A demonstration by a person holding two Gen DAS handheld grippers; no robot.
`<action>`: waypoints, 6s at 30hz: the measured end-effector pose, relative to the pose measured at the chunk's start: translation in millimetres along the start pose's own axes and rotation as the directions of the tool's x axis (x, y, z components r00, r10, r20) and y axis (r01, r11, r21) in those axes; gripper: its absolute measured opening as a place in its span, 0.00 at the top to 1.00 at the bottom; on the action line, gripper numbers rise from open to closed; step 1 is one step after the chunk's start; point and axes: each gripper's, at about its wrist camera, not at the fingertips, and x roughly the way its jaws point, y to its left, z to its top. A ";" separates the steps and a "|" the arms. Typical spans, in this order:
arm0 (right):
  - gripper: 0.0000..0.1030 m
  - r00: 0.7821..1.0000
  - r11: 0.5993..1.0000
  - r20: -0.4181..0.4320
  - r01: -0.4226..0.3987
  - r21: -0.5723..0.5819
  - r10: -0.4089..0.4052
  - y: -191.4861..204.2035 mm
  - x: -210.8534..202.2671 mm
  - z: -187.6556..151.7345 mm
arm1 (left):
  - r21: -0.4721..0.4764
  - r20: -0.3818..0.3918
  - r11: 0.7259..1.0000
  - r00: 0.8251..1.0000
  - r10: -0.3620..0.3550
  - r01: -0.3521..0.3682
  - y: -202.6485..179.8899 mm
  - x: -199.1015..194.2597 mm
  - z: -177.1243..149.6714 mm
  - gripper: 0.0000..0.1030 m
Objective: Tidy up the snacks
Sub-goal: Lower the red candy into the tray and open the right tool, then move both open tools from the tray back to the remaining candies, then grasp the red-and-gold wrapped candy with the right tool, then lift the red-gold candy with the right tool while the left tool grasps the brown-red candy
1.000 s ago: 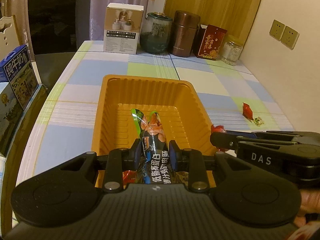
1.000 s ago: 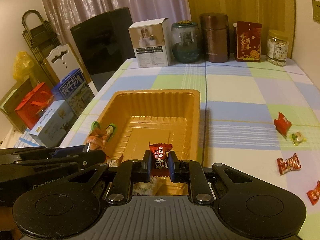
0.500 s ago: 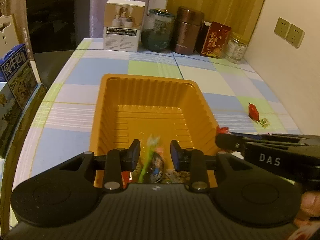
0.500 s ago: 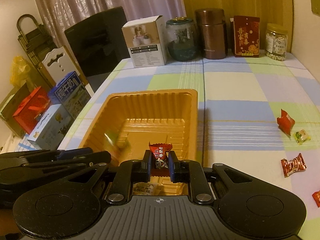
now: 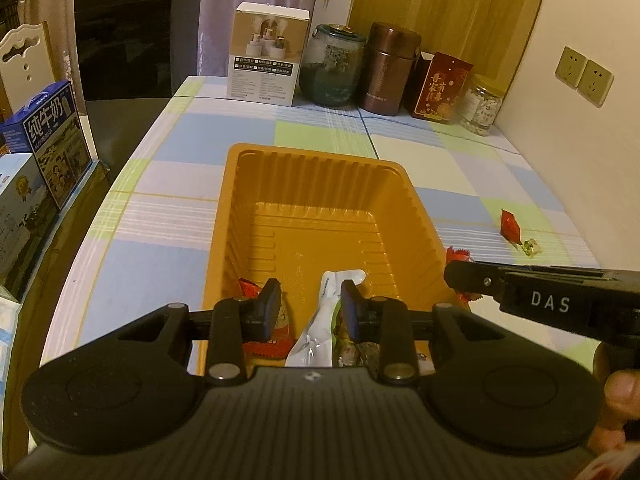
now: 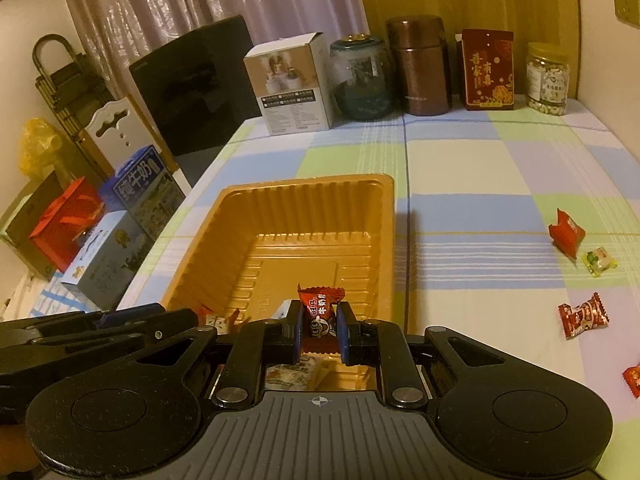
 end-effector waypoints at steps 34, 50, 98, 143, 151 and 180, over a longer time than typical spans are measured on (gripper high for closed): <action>0.50 0.999 0.989 0.037 -0.026 0.148 0.021 -24.3 -17.1 -0.7 | -0.025 0.015 1.000 1.000 -0.007 0.007 0.9 -16.4 -1.1 0.71; 0.50 0.991 0.978 0.057 0.106 0.178 -0.118 -38.4 -102.7 -51.1 | -0.046 0.029 0.997 0.998 -0.058 0.059 -35.3 -71.4 -29.9 0.58; 0.40 0.909 0.860 0.152 0.300 0.413 -0.389 -122.8 -229.8 -120.3 | 0.077 0.032 0.972 0.973 -0.226 0.223 -139.7 -102.2 -59.5 0.10; 0.55 0.921 0.865 0.059 0.337 0.372 -0.385 -226.7 -90.3 -90.4 | 0.186 -0.092 0.944 0.961 -0.261 0.274 -181.2 52.9 -4.3 0.10; 0.65 0.913 0.871 0.052 0.368 0.327 -0.405 -235.6 -52.8 -80.9 | 0.187 -0.119 0.938 0.954 -0.274 0.293 -189.3 76.3 -2.1 0.10; 0.80 0.900 0.868 0.066 0.393 0.302 -0.430 -259.2 -84.8 -80.8 | 0.577 -0.279 0.736 0.932 -0.229 0.354 -287.7 161.8 -9.3 0.35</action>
